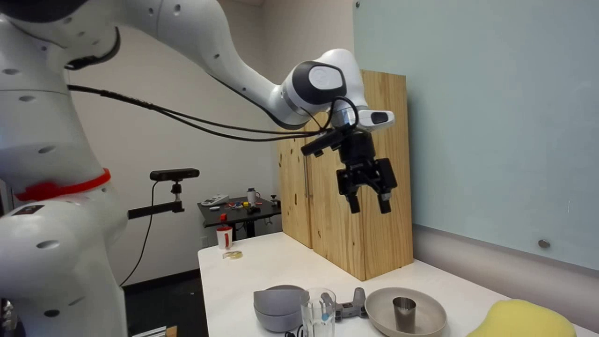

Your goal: Put the silver cup in the glass cup

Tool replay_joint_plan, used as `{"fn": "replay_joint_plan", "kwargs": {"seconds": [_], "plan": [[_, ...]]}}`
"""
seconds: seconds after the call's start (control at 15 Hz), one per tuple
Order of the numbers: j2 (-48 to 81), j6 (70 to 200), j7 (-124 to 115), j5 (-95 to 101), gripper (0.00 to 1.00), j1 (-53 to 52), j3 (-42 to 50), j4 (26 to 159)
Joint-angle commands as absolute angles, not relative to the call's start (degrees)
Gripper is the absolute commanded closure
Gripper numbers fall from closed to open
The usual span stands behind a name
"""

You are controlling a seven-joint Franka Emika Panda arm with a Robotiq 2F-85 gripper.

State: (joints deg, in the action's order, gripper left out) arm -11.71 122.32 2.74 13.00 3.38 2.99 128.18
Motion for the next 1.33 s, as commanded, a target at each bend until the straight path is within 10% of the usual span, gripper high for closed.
{"fn": "replay_joint_plan", "kwargs": {"seconds": [0.0, 1.27], "plan": [[0.81, 120.69, 11.53, 4.22, 0.00, 2.64, 4.74, 115.39], [27.15, 117.04, 19.85, -5.28, 0.00, 5.98, 2.25, 93.84]]}}
